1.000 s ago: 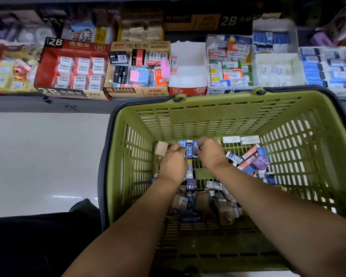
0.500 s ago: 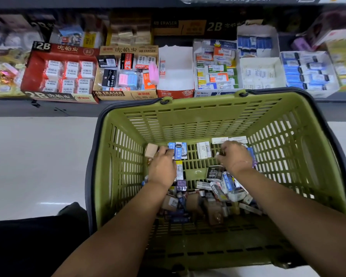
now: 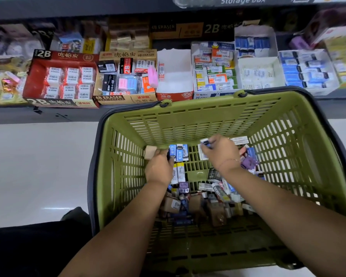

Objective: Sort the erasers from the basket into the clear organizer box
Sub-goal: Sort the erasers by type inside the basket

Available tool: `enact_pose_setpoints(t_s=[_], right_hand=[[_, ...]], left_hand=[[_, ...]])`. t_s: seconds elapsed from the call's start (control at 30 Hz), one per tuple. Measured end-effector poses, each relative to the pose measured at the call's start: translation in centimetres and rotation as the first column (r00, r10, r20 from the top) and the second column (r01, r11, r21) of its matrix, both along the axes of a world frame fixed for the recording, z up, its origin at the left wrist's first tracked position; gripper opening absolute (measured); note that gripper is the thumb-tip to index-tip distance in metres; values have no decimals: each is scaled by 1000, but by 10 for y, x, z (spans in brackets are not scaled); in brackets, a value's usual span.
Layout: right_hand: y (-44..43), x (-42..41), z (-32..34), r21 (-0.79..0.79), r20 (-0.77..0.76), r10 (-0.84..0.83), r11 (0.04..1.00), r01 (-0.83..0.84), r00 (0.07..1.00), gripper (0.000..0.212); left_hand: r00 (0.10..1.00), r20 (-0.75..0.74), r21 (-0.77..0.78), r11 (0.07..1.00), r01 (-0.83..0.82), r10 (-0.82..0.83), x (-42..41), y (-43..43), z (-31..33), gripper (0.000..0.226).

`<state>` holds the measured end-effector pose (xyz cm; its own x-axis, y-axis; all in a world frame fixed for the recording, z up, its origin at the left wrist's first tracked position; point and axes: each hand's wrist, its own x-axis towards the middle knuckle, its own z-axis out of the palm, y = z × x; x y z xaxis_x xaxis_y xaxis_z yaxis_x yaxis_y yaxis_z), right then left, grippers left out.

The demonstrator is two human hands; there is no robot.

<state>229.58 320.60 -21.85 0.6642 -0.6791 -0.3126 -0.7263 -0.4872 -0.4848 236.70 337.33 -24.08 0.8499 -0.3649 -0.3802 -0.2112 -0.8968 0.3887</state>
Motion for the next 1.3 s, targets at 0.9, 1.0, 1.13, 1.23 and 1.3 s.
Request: enact_pose_setpoints(t_s=[0.9,1.0,1.13,1.23,1.3], right_hand=[[-23,7,-22,-158,-80,86,983,-98,993,24],[-49,-12,-31,-309,-300,202,904,-295,932,30],[-53,-21,-42,-314,-324,244,884,-347,914,39],[-51,-18,-40,-315,-329,234,886,-340,915,36],[-51,-17,-40,-307,-346,228,889,-340,910,33]], left_hand=[[998,-53,117,992,44,-38,9,-5,-8,52],[999,-28,88,995,45,-43,5,-6,-5,50],[958,185,83,975,208,-220,-2,-7,-5,48],[891,191,125,911,393,-411,-9,-8,-7,49],[881,106,120,885,449,-461,-16,-7,-11,52]])
